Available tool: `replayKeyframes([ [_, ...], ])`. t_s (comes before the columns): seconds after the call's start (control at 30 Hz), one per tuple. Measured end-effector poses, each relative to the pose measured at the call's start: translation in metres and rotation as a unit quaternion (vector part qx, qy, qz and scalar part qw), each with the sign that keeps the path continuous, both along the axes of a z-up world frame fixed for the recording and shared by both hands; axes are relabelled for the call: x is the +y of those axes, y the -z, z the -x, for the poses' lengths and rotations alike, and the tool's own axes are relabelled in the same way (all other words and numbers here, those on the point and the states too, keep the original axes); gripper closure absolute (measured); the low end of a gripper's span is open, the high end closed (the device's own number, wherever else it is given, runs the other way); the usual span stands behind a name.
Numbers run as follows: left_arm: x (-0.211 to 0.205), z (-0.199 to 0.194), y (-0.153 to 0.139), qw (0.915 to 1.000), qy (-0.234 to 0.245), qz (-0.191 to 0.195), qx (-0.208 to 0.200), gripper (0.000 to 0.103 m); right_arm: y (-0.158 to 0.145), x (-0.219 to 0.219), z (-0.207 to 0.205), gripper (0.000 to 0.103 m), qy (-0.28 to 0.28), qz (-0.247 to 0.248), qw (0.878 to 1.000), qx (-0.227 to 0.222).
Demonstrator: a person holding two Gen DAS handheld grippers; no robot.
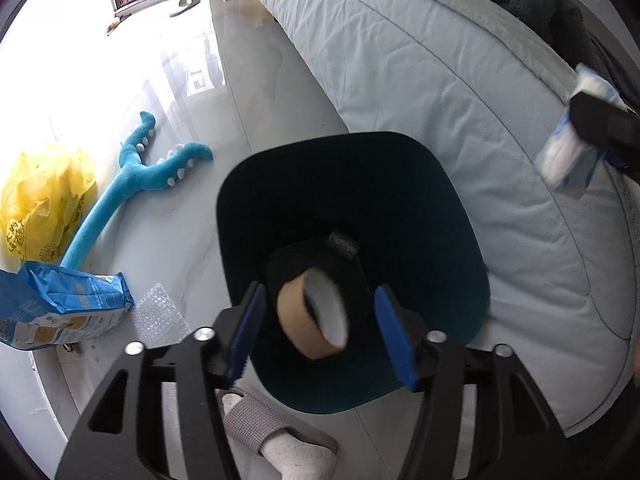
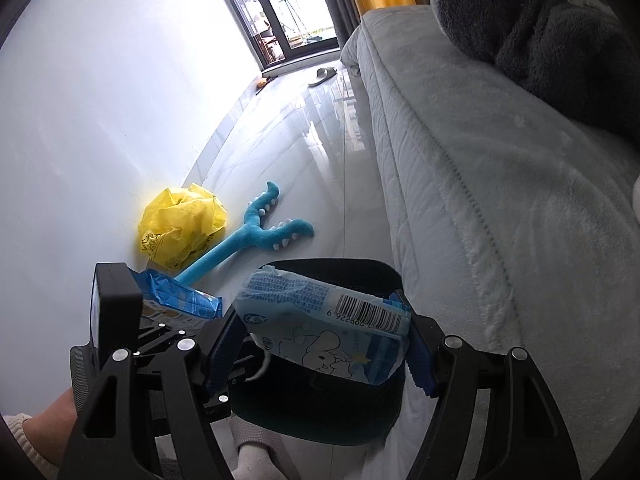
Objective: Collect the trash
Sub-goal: 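Carry both items over the black bin while the left tool opens, dropping the tube, then open the right tool to drop the wet-wipes pack into the bin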
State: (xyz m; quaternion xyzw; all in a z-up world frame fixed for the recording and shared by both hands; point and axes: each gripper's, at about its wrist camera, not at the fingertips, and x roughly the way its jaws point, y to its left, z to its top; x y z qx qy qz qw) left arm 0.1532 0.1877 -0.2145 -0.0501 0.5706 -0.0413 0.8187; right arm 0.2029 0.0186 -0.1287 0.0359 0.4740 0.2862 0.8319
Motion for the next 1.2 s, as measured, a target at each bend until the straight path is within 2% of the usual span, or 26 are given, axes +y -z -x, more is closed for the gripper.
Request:
replayKeyframes([
  [0.07,0.005,0.001,-0.004,1.0000,-0.001,-0.004,-0.008,0.033,0.006,0.004,-0.001,0.031,-0.001,0.004,1.000,0.007],
  [0.2,0.017,0.004,-0.014,0.9996,-0.013,0.000,-0.025,0.022,0.018,0.018,-0.001,0.031,-0.006,0.023,1.000,0.015],
  [0.43,0.040,0.009,-0.046,0.9950,-0.040,-0.003,-0.092,0.020,0.044,0.039,0.001,0.031,-0.022,0.069,0.997,0.018],
  [0.73,0.054,0.016,-0.101,0.9786,-0.064,0.004,-0.195,0.017,0.082,0.065,0.003,0.031,-0.042,0.095,0.994,0.046],
  [0.83,0.057,0.020,-0.116,0.9715,-0.070,0.013,-0.226,0.013,0.095,0.072,0.004,0.031,-0.050,0.107,0.992,0.054],
  [1.13,0.059,0.031,-0.149,0.9551,-0.074,0.020,-0.286,0.008,0.116,0.087,0.006,0.031,-0.065,0.132,0.987,0.070],
  [1.2,0.057,0.033,-0.154,0.9523,-0.073,0.018,-0.296,0.008,0.120,0.089,0.006,0.028,-0.069,0.138,0.985,0.074],
])
